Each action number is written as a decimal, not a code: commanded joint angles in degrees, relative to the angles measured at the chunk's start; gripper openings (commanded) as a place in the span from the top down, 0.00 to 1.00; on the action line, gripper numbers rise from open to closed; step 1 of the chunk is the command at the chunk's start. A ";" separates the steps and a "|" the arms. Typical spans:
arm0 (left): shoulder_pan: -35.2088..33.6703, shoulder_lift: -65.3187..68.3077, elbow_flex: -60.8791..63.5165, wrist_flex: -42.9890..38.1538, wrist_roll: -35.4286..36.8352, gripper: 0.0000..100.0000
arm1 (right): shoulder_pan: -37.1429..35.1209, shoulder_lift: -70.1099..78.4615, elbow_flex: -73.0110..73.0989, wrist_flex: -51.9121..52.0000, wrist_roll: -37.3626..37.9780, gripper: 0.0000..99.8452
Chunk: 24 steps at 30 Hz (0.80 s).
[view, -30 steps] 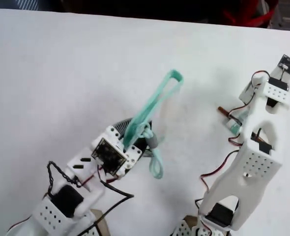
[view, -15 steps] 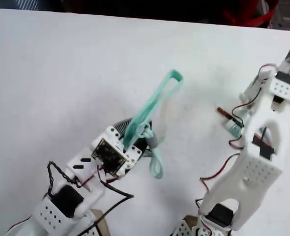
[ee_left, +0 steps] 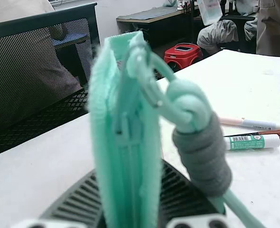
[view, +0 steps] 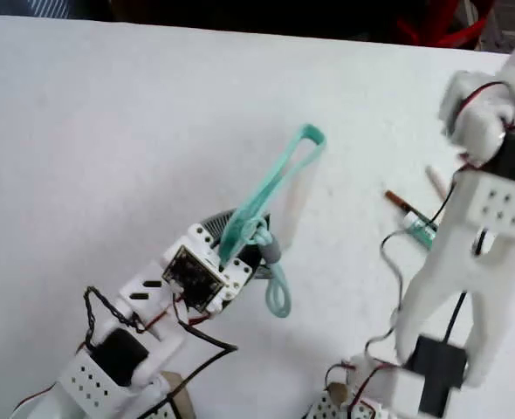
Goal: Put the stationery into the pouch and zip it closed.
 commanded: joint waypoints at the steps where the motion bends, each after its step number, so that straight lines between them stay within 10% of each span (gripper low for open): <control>1: 0.13 -0.40 -0.18 -1.32 -0.53 0.93 | -8.13 -9.71 -2.37 1.27 0.70 0.98; 12: 0.04 -0.40 -0.18 -1.05 -0.53 0.93 | -34.24 -30.64 12.40 -3.74 6.59 0.98; 24: 0.04 -0.40 -0.26 -1.05 -0.53 0.93 | -35.74 -47.34 49.32 -27.12 8.26 0.98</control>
